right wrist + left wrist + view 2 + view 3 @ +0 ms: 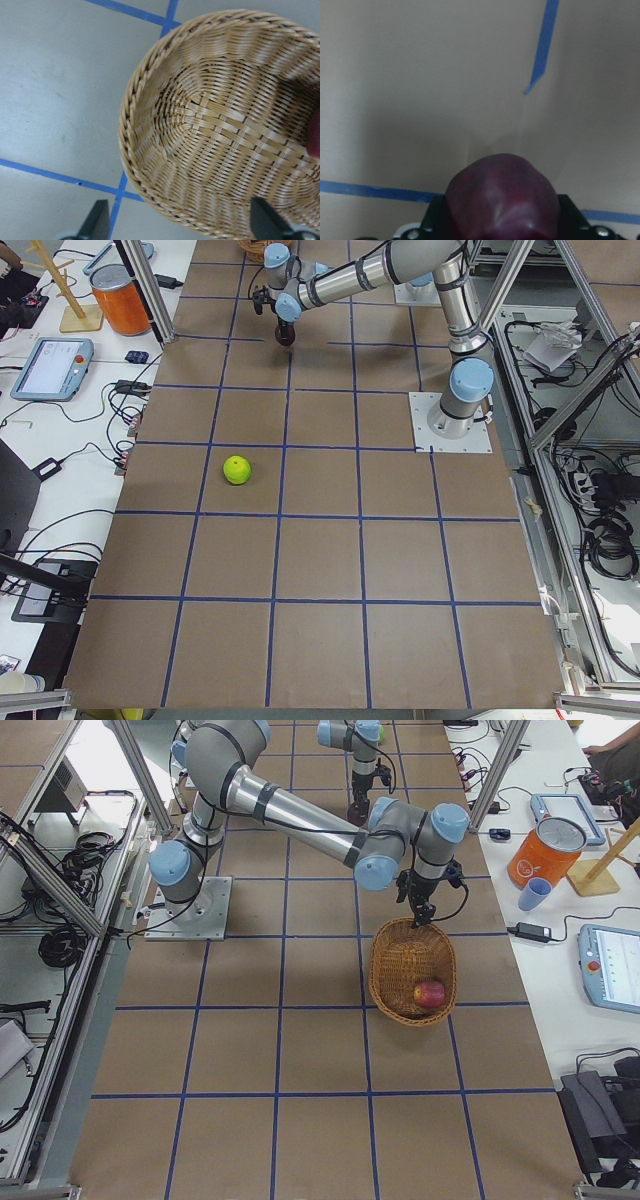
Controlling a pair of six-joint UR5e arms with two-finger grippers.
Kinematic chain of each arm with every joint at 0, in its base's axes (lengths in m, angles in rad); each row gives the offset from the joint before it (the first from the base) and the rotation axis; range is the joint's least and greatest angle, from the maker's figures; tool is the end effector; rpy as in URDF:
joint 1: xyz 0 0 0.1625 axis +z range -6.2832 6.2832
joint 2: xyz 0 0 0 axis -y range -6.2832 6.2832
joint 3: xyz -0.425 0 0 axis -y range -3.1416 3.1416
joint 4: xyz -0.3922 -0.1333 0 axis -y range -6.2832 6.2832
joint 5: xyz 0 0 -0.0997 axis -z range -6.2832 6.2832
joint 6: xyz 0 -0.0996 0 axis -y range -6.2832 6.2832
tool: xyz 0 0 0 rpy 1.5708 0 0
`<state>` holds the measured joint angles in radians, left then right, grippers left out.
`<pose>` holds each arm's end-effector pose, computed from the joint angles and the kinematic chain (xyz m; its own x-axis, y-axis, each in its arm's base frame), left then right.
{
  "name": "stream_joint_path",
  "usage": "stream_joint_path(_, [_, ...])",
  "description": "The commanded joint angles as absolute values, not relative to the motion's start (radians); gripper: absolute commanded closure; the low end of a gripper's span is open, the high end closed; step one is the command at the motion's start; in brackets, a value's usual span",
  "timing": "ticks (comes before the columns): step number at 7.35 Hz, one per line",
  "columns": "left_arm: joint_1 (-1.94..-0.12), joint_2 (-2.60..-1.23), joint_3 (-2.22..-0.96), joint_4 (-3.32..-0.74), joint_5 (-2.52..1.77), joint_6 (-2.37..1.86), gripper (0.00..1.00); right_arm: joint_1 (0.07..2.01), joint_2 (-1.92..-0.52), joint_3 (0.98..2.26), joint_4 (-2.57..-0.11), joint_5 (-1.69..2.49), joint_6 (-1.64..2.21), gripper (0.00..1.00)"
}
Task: Put all apples into basket
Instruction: 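Release dark apple at table center while right gripper drops red apple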
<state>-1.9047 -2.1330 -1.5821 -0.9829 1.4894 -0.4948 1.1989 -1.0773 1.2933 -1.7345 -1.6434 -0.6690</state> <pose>-0.3489 -0.5745 0.2115 -0.9840 -0.1601 0.0784 -0.1586 0.9870 0.0259 -0.1292 -0.6782 0.3483 -0.9550 -0.2955 0.0244 -0.2925 0.9524 0.0859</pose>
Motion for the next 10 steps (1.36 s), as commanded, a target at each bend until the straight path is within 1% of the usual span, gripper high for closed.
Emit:
stream_joint_path(1, [-1.910, -2.135, -1.588, -0.986, 1.460, -0.544, 0.01, 1.279, -1.115, 1.298, -1.686, -1.641, -0.556, 0.00])
stream_joint_path(3, [-1.911, -2.126, -1.591, -0.995, 1.459, -0.594, 0.00, 1.325, -1.118, 1.302, -1.684, -1.626, -0.520, 0.00])
stream_joint_path(5, [-1.896, -2.064, -1.580, -1.011, 1.459, -0.598, 0.00, 1.345, -1.118, 1.305, -1.680, -1.602, -0.474, 0.00])
stream_joint_path(7, [-1.808, -1.970, -1.568, -1.127, 1.465, -0.577, 0.00, 1.405, -1.124, 1.316, -1.654, -1.574, -0.437, 0.00])
stream_joint_path(8, [-1.754, -1.927, -1.589, -1.175, 1.468, -0.495, 0.00, 1.466, -1.146, 1.334, -1.655, -1.572, -0.390, 0.00])
stream_joint_path(10, [-1.613, -1.864, -1.595, -1.287, 1.585, -0.239, 0.00, 1.625, -1.157, 1.354, -1.670, -1.569, -0.103, 0.00])
